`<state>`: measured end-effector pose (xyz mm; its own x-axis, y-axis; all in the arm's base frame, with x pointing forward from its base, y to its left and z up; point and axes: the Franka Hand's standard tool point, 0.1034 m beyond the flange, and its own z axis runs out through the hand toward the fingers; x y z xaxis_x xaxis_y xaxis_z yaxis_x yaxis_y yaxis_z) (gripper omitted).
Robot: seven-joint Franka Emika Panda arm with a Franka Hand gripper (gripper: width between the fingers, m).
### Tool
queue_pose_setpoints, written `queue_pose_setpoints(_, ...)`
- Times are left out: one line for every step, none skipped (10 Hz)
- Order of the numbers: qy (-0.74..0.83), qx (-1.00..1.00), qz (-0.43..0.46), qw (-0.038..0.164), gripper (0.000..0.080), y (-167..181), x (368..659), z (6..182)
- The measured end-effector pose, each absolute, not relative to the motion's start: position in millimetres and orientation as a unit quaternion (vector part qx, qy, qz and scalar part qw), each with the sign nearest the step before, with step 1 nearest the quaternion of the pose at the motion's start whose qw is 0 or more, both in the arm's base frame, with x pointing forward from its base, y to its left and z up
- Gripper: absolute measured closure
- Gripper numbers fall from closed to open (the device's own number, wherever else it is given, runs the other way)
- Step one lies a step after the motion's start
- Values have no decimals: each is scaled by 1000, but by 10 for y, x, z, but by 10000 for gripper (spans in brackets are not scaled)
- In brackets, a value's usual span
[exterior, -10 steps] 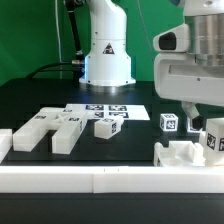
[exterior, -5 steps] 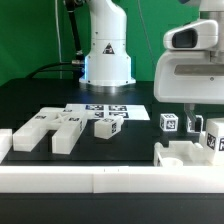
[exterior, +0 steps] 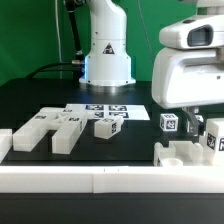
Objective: Assemble chair
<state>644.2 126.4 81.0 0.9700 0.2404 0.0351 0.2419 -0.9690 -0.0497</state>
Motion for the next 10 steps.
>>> queue_pose_setpoints(-119, -992, -14, 27, 150, 1263, 6440, 803)
queue_pose_setpoints(-112, -993, -13, 27, 278, 1264, 6438, 800)
queue_pose_setpoints(-103, -994, -13, 27, 417, 1263, 6437, 798)
queue_pose_setpoints(-103, -994, -13, 27, 511, 1263, 6437, 797)
queue_pose_setpoints(-81, -996, -12, 28, 511, 1266, 6436, 795)
queue_pose_setpoints(-32, -999, -11, 30, 510, 1265, 6435, 794)
queue_pose_setpoints(3, -1000, -10, 30, 510, 1261, 6435, 793)
queue_pose_setpoints(56, -998, -11, 31, 510, 1253, 6436, 789)
queue_pose_setpoints(102, -994, -11, 32, 510, 1247, 6438, 787)
queue_pose_setpoints(161, -986, -11, 34, 510, 1239, 6439, 785)
